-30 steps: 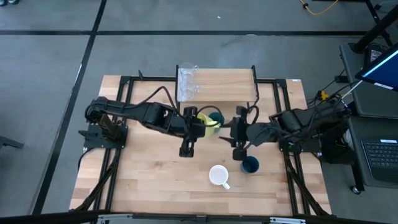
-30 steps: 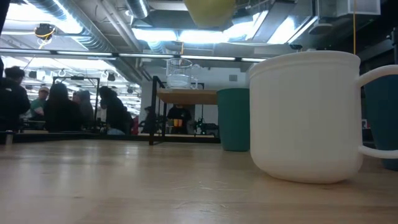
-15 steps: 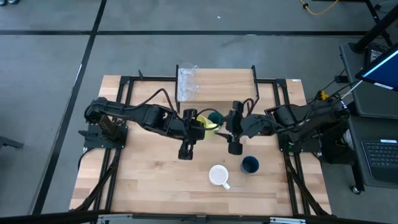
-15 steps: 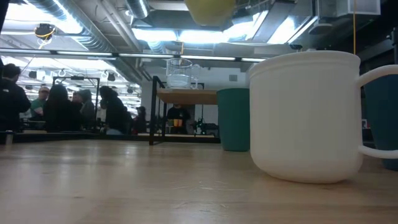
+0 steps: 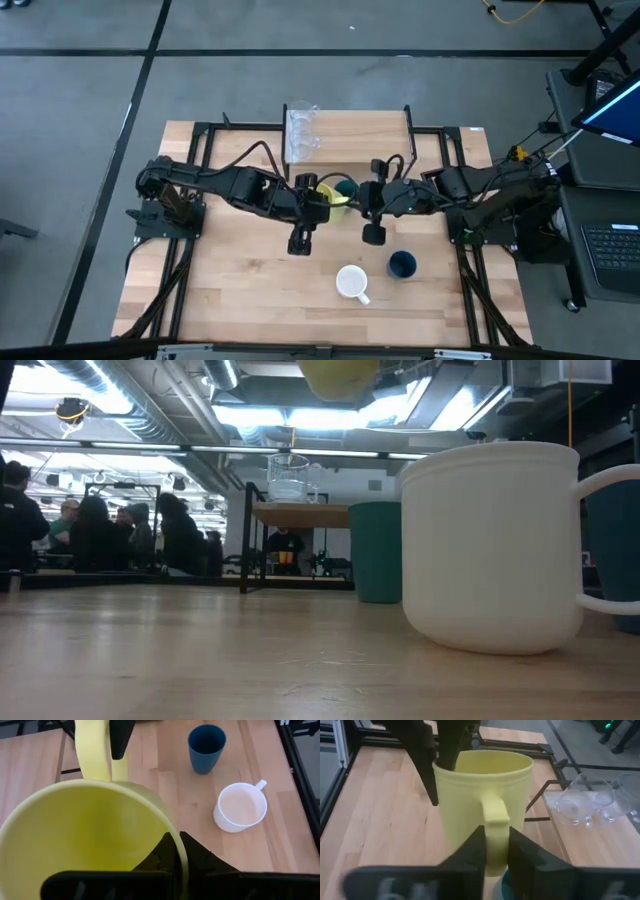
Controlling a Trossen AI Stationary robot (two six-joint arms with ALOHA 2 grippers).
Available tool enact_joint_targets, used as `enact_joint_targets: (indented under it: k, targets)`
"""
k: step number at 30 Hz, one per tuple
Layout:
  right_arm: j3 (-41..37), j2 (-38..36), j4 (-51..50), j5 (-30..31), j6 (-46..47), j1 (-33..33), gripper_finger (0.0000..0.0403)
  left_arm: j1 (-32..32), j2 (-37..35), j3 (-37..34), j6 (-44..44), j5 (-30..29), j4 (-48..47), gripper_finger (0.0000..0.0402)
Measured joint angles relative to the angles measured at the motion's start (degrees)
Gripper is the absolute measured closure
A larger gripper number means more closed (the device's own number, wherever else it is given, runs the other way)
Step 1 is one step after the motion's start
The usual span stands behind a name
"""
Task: Stack small to large cups/mugs on shelf
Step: Put the yellow mug on the shelf
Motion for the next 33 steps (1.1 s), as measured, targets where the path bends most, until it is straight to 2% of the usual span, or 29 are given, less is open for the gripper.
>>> enact_joint_targets:
  k: [1, 11, 19, 24, 29, 33]
  targets:
    - [0.0, 0.0, -0.2, -0.3, -0.1, 0.0, 0.0353, 0.0, 0.0, 0.0, 0.0, 0.0, 0.0, 0.0395]
    - [0.0, 0.0, -0.4, -0.2, 0.0, 0.0, 0.0349, 0.0, -0.8, 0.0, 0.2, -0.4, -0.3, 0.0348]
    - [0.0, 0.0, -0.5, -0.1, 0.2, 0.0, 0.0349, 0.0, -5.5, 0.0, -0.4, -0.5, -2.4, 0.0306]
    - [0.0, -0.1, 0.1, 2.1, -1.0, -0.2, 0.0349, -1.0, -10.5, 0.1, -5.0, -0.7, -6.7, 0.0293]
    - [0.0, -2.0, 2.6, 11.5, -6.5, -2.1, 0.0349, -2.6, -14.8, 0.1, -11.0, -6.4, -14.2, 0.0293]
    - [0.0, -5.2, 6.3, 10.4, -9.4, -7.4, 0.0349, -3.7, -16.9, 0.1, -14.3, -11.2, -18.8, 0.0291]
